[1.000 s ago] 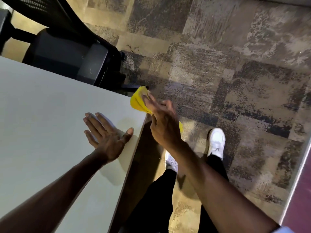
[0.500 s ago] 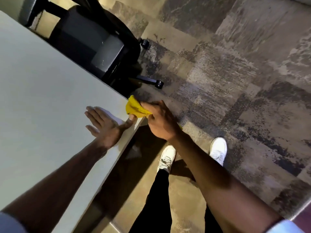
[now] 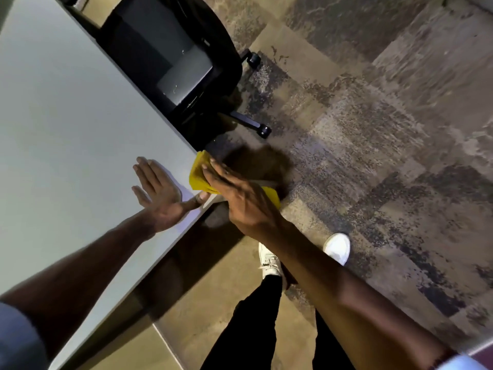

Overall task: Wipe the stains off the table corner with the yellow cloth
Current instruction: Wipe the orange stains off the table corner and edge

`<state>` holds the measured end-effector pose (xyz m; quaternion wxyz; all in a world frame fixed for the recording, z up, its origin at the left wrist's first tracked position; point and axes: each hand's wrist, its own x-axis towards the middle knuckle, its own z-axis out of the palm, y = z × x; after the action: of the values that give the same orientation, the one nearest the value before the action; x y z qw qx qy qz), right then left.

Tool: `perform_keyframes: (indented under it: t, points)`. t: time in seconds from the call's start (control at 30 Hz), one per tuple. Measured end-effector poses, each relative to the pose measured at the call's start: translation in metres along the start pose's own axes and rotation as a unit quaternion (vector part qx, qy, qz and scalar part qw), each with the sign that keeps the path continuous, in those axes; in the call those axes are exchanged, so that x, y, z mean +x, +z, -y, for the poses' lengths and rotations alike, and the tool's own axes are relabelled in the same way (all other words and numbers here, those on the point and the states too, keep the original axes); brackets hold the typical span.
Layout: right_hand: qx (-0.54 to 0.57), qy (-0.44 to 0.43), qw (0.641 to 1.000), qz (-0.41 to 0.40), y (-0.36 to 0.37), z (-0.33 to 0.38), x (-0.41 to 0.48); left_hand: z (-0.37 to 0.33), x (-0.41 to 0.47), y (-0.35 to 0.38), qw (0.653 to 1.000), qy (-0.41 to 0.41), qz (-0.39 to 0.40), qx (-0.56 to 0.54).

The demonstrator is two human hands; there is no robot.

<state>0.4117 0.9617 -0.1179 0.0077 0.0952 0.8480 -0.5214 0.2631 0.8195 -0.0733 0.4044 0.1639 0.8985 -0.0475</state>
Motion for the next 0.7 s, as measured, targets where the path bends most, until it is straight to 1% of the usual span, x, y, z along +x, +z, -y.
perform_keyframes:
  t: [0.07, 0.13, 0.23, 0.37, 0.57, 0.63, 0.7]
  points:
    - [0.019, 0.006, 1.0, -0.015, 0.003, -0.004, -0.017, 0.002, 0.003, -0.001, 1.0, 0.004, 0.008, 0.004]
    - [0.045, 0.023, 0.999, -0.014, 0.002, -0.007, -0.027, 0.004, 0.005, -0.002, 1.0, 0.011, 0.014, 0.007]
    - [0.081, 0.018, 0.997, -0.006, -0.004, -0.009, -0.007, 0.009, 0.006, 0.0, 1.0, 0.016, 0.01, 0.004]
    - [0.071, 0.033, 0.997, 0.011, -0.009, -0.004, 0.033, 0.009, 0.004, 0.001, 1.0, 0.012, 0.007, 0.004]
    - [0.079, 0.019, 0.996, 0.035, -0.017, -0.006, 0.0, 0.007, 0.0, -0.004, 0.999, 0.033, 0.017, -0.008]
    - [0.085, 0.029, 0.995, 0.048, -0.021, -0.005, 0.006, 0.007, 0.0, -0.005, 0.999, 0.048, 0.019, -0.013]
    - [0.086, 0.035, 0.994, 0.05, -0.024, -0.003, 0.032, 0.005, 0.001, -0.006, 0.999, 0.041, 0.022, -0.018]
